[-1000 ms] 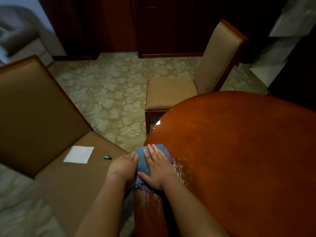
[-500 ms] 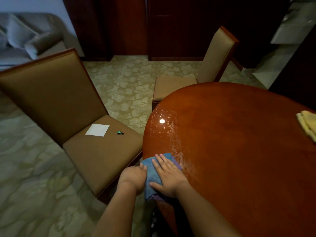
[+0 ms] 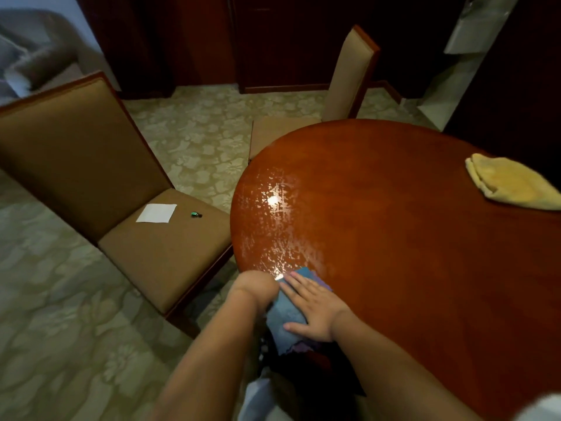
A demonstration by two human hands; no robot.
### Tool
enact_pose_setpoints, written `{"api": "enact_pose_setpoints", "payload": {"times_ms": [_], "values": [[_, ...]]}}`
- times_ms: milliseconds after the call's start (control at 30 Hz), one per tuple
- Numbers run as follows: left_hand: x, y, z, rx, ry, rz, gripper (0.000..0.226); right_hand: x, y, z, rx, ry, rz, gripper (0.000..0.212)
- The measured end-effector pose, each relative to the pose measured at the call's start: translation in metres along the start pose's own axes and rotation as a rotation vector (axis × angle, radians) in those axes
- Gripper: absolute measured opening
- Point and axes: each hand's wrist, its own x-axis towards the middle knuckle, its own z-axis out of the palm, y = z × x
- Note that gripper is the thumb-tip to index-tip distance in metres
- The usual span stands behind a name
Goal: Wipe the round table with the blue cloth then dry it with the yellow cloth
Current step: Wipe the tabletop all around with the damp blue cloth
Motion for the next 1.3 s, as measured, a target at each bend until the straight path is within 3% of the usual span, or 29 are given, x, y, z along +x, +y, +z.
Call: {"api": "enact_pose_setpoints", "payload": {"times_ms": [267, 433, 533, 733, 833, 1000, 1300], "values": [[0.012, 0.036, -0.032, 0.087, 0.020, 0.074, 0.030, -0.043, 0.034, 0.007, 0.043, -0.014, 0.123, 0.108], [0.024, 0.042, -0.046, 0.223, 0.021, 0.083, 0.029, -0.039, 0.037, 0.009, 0.069, 0.018, 0.146, 0.082], [0.039, 0.033, -0.042, 0.249, 0.039, 0.096, 0.024, -0.026, 0.049, 0.003, 0.047, 0.020, 0.136, 0.084], [0.087, -0.020, -0.028, 0.265, 0.104, 0.061, 0.031, 0.026, 0.073, -0.018, 0.062, 0.020, 0.178, 0.097], [0.111, -0.051, -0.031, 0.196, 0.091, 0.009, 0.039, 0.060, 0.092, -0.036, 0.076, 0.021, 0.172, 0.086], [0.160, -0.094, -0.063, 0.067, 0.053, -0.097, 0.050, 0.128, 0.138, -0.061, 0.112, 0.095, 0.149, 0.102], [0.259, -0.156, -0.111, 0.068, 0.062, -0.269, 0.056, 0.225, 0.236, -0.106, 0.086, 0.148, 0.182, 0.105]]}}
